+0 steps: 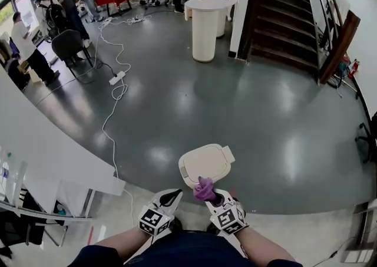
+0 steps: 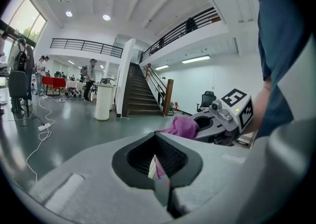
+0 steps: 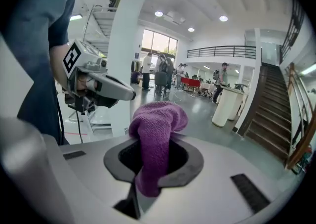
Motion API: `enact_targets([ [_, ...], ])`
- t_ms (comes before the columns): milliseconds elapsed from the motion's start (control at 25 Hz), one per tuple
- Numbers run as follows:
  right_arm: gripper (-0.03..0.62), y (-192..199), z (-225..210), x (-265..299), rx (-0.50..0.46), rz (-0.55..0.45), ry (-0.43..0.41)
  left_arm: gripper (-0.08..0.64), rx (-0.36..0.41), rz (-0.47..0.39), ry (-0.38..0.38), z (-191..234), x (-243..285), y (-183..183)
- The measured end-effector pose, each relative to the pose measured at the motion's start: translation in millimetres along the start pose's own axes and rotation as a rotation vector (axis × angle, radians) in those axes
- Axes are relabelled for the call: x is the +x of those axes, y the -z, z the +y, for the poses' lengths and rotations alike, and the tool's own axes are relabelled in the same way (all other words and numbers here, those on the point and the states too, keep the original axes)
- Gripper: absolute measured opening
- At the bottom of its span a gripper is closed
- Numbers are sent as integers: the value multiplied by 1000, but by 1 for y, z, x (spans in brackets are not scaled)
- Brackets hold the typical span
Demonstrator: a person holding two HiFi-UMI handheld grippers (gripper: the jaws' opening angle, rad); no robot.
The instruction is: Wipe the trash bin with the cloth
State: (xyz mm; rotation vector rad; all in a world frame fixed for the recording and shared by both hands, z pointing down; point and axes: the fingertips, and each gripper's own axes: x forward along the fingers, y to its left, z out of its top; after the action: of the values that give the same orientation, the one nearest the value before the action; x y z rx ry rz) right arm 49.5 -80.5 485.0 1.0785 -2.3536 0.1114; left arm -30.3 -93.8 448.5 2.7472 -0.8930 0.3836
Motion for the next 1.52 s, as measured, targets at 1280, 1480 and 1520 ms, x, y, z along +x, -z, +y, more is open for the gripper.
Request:
enact_targets([
  [1280, 71, -106, -21, -143, 275, -376, 85, -9, 70, -176, 262, -124, -5, -131],
  [1480, 71, -105, -18, -141, 280, -374, 73, -9, 63, -171, 256, -123, -8, -128],
  [1520, 71, -105, -17, -141, 280, -373, 73, -9, 63, -172, 255, -123, -9, -129],
])
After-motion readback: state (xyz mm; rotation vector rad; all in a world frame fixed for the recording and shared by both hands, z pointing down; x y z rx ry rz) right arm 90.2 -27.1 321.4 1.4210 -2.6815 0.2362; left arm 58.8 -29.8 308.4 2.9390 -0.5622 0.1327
